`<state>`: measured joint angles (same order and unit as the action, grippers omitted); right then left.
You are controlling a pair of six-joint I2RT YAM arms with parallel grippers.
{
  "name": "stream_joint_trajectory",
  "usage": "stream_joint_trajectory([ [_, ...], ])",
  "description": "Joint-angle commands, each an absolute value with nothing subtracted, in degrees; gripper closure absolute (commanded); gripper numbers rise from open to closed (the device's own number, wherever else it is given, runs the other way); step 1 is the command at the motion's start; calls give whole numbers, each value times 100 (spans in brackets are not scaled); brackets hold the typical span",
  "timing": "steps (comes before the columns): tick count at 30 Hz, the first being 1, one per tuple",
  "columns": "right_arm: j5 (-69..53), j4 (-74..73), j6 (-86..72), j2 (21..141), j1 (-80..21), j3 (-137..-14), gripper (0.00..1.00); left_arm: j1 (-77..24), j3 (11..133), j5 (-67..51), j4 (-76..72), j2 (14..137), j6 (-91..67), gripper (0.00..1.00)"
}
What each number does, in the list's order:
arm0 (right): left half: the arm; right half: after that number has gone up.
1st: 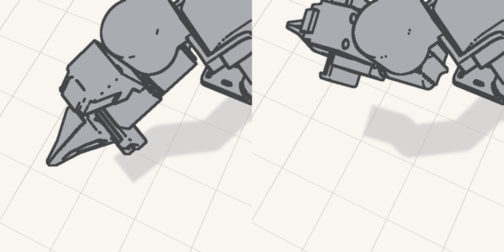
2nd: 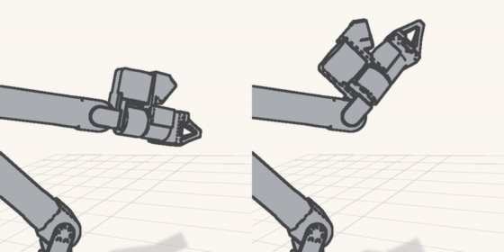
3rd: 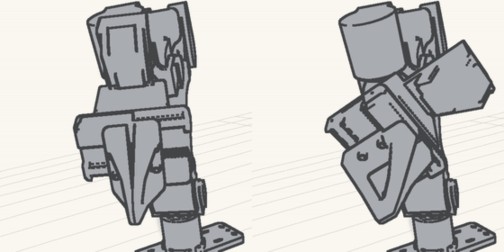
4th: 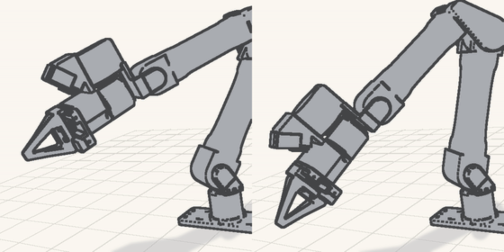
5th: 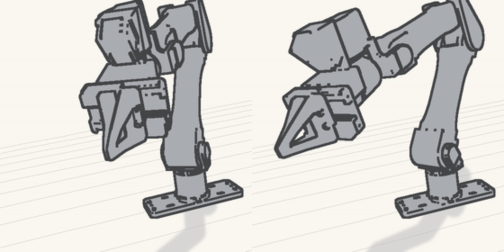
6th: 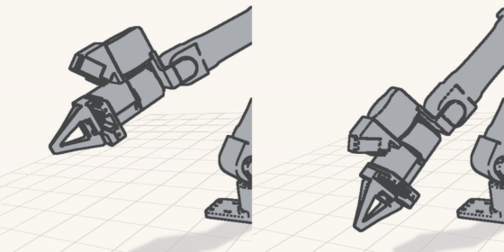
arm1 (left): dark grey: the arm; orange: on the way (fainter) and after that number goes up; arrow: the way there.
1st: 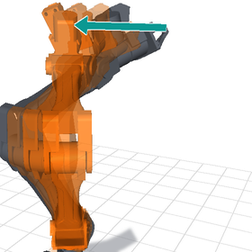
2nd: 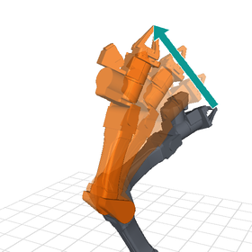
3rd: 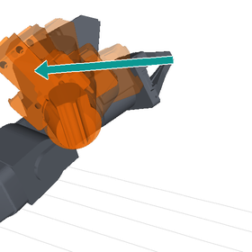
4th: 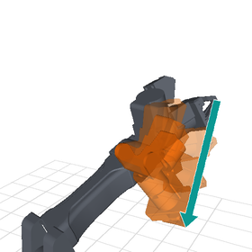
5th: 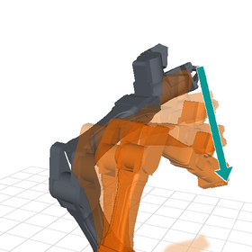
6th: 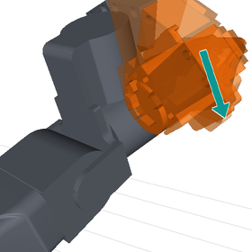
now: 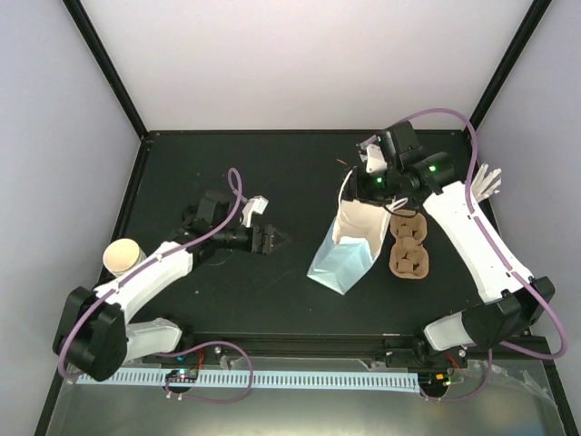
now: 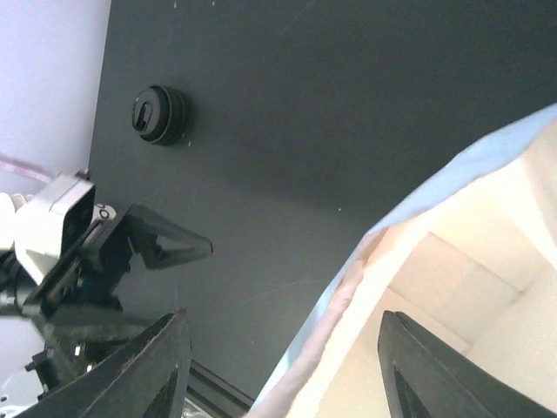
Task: Pack the takeout coffee
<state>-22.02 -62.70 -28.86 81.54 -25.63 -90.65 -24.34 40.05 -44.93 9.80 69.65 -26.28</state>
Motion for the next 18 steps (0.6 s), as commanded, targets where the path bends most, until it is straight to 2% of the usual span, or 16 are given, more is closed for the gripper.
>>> stream_joint_trajectory([
  [1, -1773, -6581, -2815, 8269, -2639, -9647, 38, -3186, 4382, -3563, 513, 6425, -3189, 1],
  [8, -1101, -7064, -2641, 8312, -2693, -9758, 39, -4245, 5242, -1830, 850, 6231, -3027, 1],
  [18, -1449, -6540, -2804, 8274, -2806, -9427, 43, -4833, 6476, -978, 1963, 6616, -1832, 1],
])
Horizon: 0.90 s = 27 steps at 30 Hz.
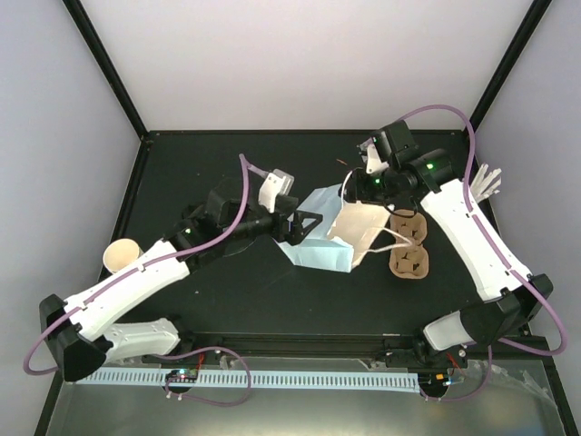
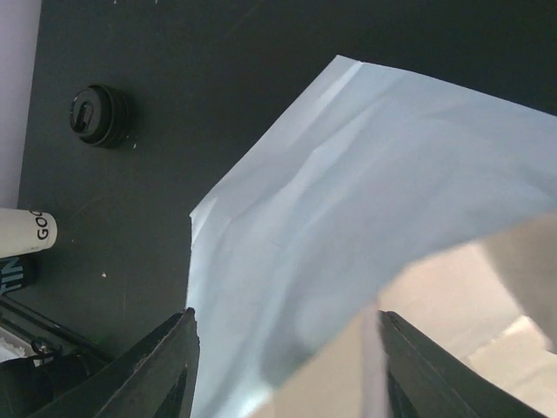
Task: Pack the takeout coffee
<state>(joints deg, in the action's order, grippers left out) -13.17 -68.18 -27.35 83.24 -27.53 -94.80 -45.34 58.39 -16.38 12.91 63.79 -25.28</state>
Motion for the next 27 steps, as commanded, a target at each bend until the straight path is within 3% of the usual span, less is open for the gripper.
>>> stream_joint_trajectory([
  [1, -1475, -6513, -2808, 8285, -2816, -9425, 43, -4952, 6612, -828, 2074, 6697, -1691, 1],
  [9, -1573, -6357, -2902, 8302, -2856, -9399, 45, -5503, 7450, -511, 2331, 7557, -1048, 8],
  [16, -1749, -6235, -2991, 8267, -2865, -9410, 47, -5555, 7853, 162, 2568, 8174, -1097, 23],
  [19, -1732, -6248, -2985, 8247, -2865, -9411, 47, -5546, 8042, 497, 2643, 8387, -1127, 42],
  [23, -1485, -6307, -2972, 8121, -2866, -9387, 47, -5525, 8365, 848, 2984, 8689, -1187, 85],
  [25, -1347, -6260, -2932, 7958, -2865, -9256, 45, -5452, 8439, 993, 3142, 8696, -1352, 96],
  [27, -1259, -6239, -2888, 7800, -2859, -9042, 45, -5300, 8402, 879, 3133, 8606, -1495, 98],
])
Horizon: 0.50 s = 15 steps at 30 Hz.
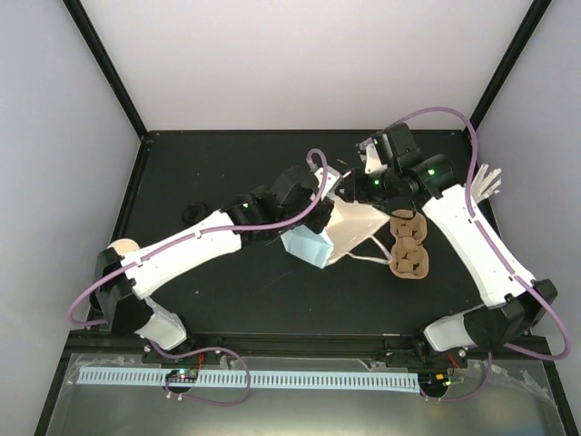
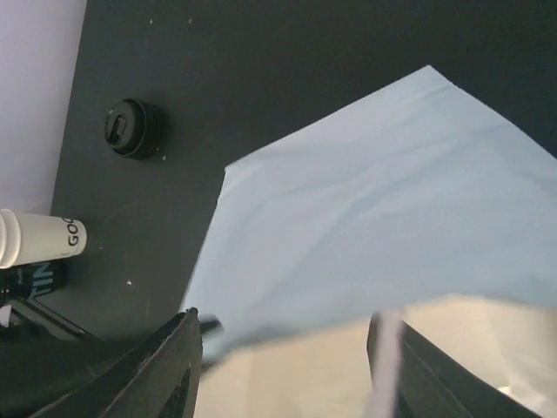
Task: Pack the takeout coffee
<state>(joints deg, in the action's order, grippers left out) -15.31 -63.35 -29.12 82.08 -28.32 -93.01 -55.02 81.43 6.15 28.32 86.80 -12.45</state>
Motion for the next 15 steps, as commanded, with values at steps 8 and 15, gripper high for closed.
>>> stream_joint_trajectory([
  [8, -2373, -6217, -2085, 7466, -2859, -8342, 44, -4516, 8123, -357, 2819, 8230, -1794, 98],
  [15, -2346, -6031, -1886, 7068, -2856, -8422, 37, -3913, 7994, -1409, 2892, 8277, -2066, 98],
])
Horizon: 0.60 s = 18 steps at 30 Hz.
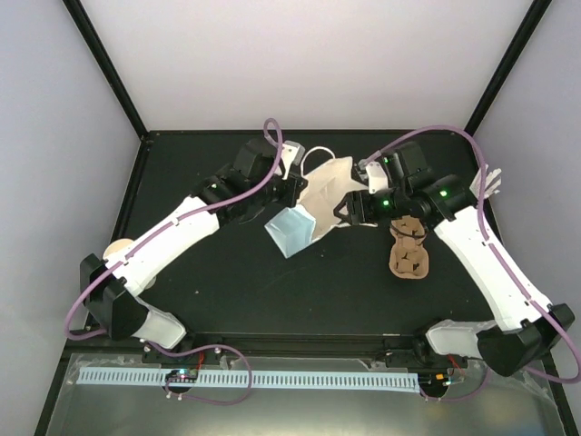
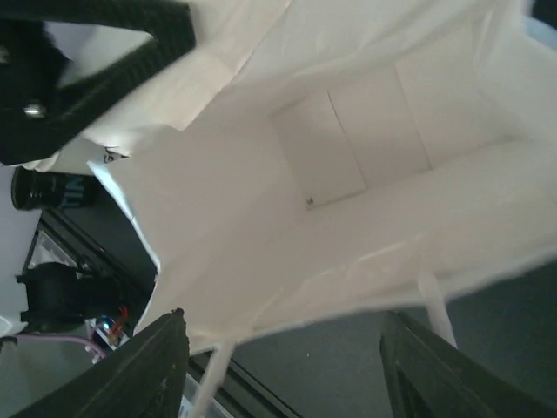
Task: Pack the takeout coffee
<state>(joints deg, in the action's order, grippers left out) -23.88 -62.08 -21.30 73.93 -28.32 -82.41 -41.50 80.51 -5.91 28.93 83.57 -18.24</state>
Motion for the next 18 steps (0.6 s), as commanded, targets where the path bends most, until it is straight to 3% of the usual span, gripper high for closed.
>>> stream_joint_trajectory([
  [1, -2117, -5999, -1892, 7008, -2856, -8499, 35, -3882, 7987, -1410, 2926, 8279, -2050, 98],
  [6, -1227, -5433, -1946, 6408, -2857, -8652, 28, -3637, 7916, -1692, 3033, 8275, -2131, 98],
  [9, -698, -4685, -1925, 5740, -2856, -8100, 21, -3376, 7780, -1950, 2946, 8222, -2336, 98],
  [11, -387, -3994, -1802, 5163, -2856, -7349, 13, -3199, 7647, -2101, 2814, 8165, -2506, 98],
  [18, 727, -1236, -1246, 3225, -2865, -4373, 7, -2804, 7192, -2398, 2198, 8073, -3144, 98],
])
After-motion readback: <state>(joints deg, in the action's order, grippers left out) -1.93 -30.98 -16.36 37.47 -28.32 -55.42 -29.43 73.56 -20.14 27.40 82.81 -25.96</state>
